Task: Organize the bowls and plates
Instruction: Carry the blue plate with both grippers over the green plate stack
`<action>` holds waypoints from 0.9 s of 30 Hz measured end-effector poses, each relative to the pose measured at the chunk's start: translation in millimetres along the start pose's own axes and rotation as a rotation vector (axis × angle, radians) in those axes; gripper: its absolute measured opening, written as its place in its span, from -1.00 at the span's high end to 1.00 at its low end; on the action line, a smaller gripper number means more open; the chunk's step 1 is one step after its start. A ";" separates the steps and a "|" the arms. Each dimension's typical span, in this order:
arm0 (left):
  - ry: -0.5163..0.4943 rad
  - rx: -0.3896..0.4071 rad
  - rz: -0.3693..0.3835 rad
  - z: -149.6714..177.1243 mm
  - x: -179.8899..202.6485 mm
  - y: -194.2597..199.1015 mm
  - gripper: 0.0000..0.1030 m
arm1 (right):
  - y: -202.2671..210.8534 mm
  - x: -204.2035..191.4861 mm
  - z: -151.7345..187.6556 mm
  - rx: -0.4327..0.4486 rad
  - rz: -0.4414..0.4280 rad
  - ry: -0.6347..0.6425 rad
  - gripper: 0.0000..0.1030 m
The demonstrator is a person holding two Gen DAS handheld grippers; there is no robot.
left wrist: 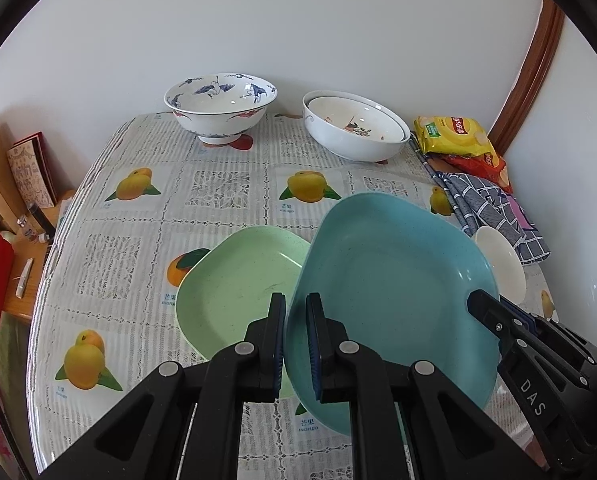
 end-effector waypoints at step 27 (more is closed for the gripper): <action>0.061 -0.031 -0.011 5.6 -34.4 -18.9 0.79 | -26.4 -26.8 8.2 -0.043 -0.016 0.046 0.82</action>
Point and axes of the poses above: each gripper's, at about its wrist camera, not at the fingertips, and y roughly against the way its jaws point, x to its right, z to its underside, the point moved 5 cm from there along -y, roughly the way its jaws point, and after that the axes turned 1 degree about x, right-handed, at the moved point
